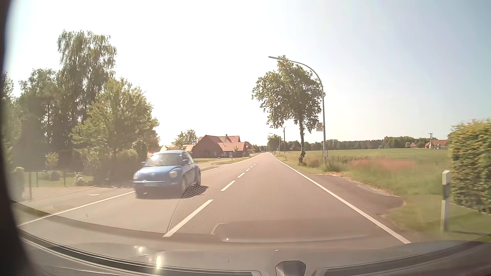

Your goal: Follow the waypoints while adhering to traffic rules and regulations

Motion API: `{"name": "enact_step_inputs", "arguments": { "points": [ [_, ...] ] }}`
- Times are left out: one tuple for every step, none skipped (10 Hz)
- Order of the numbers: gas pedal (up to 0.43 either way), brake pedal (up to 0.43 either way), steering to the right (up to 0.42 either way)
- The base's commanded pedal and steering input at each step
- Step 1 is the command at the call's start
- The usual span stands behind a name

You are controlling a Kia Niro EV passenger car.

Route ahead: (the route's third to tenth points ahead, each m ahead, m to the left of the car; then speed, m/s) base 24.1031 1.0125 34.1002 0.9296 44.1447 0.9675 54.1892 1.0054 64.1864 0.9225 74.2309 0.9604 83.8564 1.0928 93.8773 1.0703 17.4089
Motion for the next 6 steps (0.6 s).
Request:
{"name": "enact_step_inputs", "arguments": {
  "points": [
    [0.287, 0.006, 0.003],
    [0.287, 0.006, 0.003],
    [0.287, 0.006, 0.003],
    [0.287, 0.006, 0.003],
    [0.287, 0.006, 0.004],
    [0.287, 0.006, 0.004]
  ]
}}
